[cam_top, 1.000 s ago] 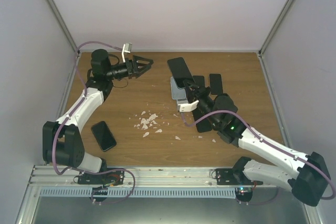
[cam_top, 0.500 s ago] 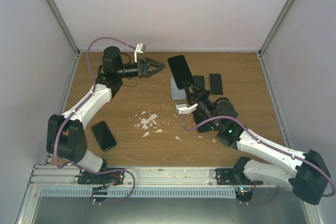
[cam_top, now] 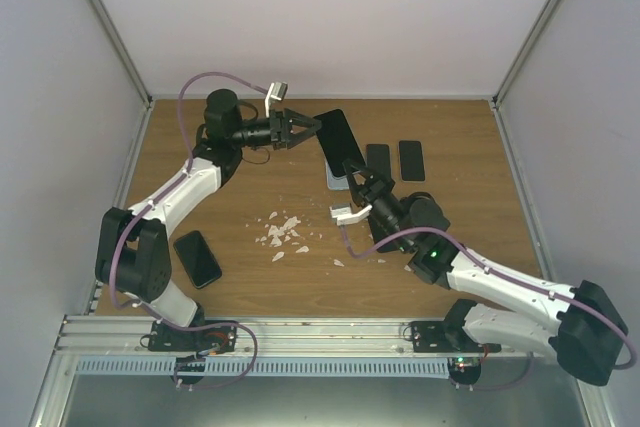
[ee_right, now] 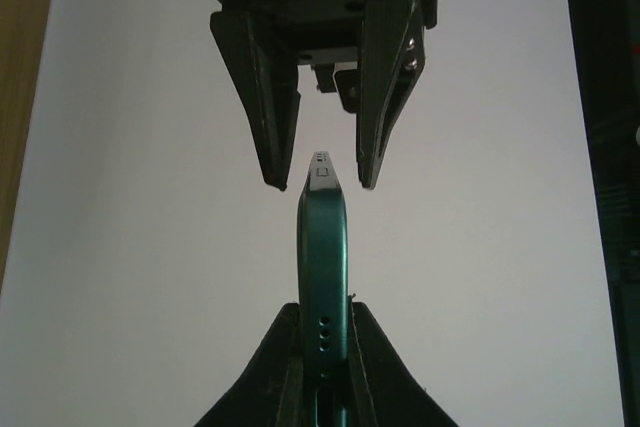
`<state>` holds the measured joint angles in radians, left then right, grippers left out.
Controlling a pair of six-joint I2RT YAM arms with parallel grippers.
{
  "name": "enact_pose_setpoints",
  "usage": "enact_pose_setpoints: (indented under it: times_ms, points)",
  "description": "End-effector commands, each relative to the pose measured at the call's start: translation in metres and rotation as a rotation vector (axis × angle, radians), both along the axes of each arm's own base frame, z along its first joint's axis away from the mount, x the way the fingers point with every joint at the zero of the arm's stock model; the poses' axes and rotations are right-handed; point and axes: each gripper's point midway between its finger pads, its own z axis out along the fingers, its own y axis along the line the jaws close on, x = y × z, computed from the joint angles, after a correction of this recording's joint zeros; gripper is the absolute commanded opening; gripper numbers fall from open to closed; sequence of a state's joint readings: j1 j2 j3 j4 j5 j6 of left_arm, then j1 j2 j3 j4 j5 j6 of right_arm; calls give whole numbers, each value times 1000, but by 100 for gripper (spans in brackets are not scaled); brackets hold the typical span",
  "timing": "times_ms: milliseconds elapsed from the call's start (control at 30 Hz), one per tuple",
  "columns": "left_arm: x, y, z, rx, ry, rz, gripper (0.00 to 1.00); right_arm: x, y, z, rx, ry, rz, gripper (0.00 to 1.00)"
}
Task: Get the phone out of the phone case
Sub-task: Place the phone at the center of the board.
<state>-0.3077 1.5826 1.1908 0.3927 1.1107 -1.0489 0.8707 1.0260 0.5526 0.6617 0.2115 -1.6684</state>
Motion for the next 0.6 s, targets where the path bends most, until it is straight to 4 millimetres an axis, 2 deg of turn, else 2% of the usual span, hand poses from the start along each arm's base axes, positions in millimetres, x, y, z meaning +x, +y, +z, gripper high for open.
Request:
enact_pose_setpoints:
  times_ms: [0,267,400,467,533,567]
  points:
    - [-2,-6,18,-39,-59,-23,43,-13,-1,36,90,-122,25,0]
    - [-2,-7,16,-51,-44,-25,22,-14,3,29,73,-117,35,1]
    - [-1,-5,14,-49,-41,-16,4,-14,2,26,74,-106,34,3]
    - [1,-2,15,-51,-45,-6,0,-14,1,24,80,-85,37,10]
    - [4,2,17,-55,-50,12,0,-14,1,20,79,-61,39,27]
    - [5,4,19,-56,-55,19,0,-13,0,17,78,-52,38,32]
